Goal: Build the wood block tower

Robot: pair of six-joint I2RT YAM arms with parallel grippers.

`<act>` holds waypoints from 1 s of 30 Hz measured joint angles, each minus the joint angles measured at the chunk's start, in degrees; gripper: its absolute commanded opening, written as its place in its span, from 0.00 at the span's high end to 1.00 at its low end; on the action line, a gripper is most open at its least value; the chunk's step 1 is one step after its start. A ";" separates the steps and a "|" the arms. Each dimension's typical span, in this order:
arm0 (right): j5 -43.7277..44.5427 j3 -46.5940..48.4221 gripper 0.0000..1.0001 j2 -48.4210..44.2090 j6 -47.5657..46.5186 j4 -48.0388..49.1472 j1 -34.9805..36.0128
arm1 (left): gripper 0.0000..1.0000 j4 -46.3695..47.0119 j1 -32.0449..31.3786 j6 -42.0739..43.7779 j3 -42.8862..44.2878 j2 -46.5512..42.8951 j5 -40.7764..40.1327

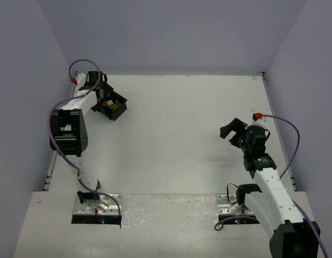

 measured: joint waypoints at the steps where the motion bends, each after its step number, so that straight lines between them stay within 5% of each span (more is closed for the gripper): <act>1: 0.15 0.00 0.01 0.02 -0.14 0.03 0.00 | 0.15 -0.75 0.02 -0.16 0.47 0.93 -0.07; 10: 0.47 0.00 0.01 1.46 -0.93 0.06 0.00 | 0.45 -4.06 0.02 -3.09 -6.14 -1.37 -2.84; 17: 0.88 0.33 0.01 2.18 -1.26 -0.95 0.00 | 0.98 -4.55 0.02 -3.99 -9.71 -3.80 -3.82; 30: 2.17 1.15 0.01 1.50 -2.03 -2.63 0.00 | 1.00 -5.06 -3.29 3.76 -9.73 -7.26 -7.07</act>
